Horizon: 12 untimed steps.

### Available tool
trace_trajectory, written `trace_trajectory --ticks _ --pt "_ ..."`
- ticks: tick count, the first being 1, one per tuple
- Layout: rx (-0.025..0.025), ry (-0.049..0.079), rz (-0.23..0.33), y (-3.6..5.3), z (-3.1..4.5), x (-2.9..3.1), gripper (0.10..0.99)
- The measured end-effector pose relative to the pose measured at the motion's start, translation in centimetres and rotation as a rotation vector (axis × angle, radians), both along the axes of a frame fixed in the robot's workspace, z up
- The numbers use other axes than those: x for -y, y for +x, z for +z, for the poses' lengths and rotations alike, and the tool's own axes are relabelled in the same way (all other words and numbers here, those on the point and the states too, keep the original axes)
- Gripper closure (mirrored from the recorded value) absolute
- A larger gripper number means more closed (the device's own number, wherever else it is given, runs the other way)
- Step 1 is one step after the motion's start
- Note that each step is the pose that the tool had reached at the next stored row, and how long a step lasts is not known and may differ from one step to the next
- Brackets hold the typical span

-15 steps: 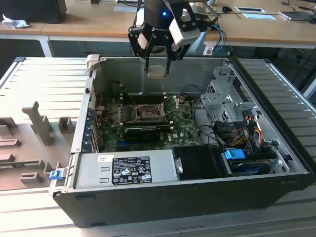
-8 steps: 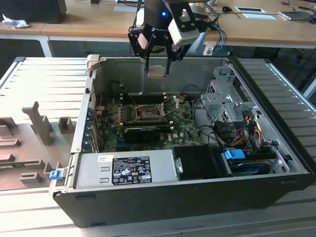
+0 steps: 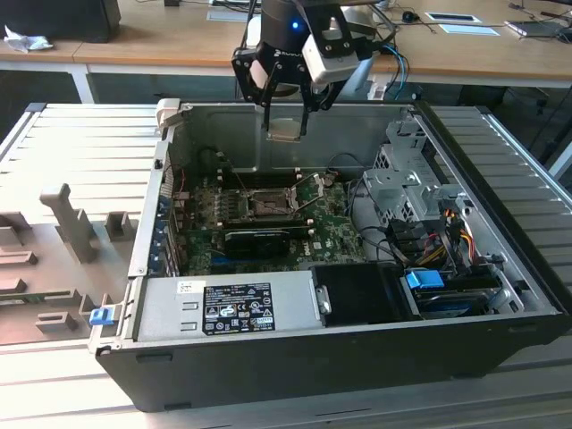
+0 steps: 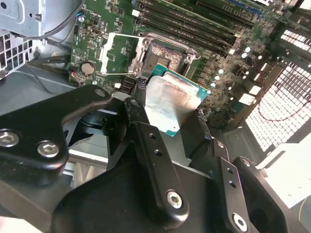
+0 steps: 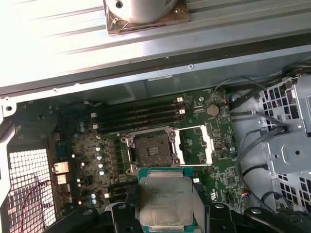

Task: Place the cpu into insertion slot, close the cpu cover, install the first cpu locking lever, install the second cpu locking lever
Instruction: 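Place the cpu into insertion slot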

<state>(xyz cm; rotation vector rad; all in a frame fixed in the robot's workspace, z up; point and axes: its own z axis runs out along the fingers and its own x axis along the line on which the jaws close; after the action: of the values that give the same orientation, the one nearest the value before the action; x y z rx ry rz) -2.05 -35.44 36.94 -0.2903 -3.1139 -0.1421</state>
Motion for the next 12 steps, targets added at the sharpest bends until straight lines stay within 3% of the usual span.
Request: trace_trajectory --ticks 12 --pt "0.0000 0.000 -0.046 0.00 -0.04 0.00 0.557"
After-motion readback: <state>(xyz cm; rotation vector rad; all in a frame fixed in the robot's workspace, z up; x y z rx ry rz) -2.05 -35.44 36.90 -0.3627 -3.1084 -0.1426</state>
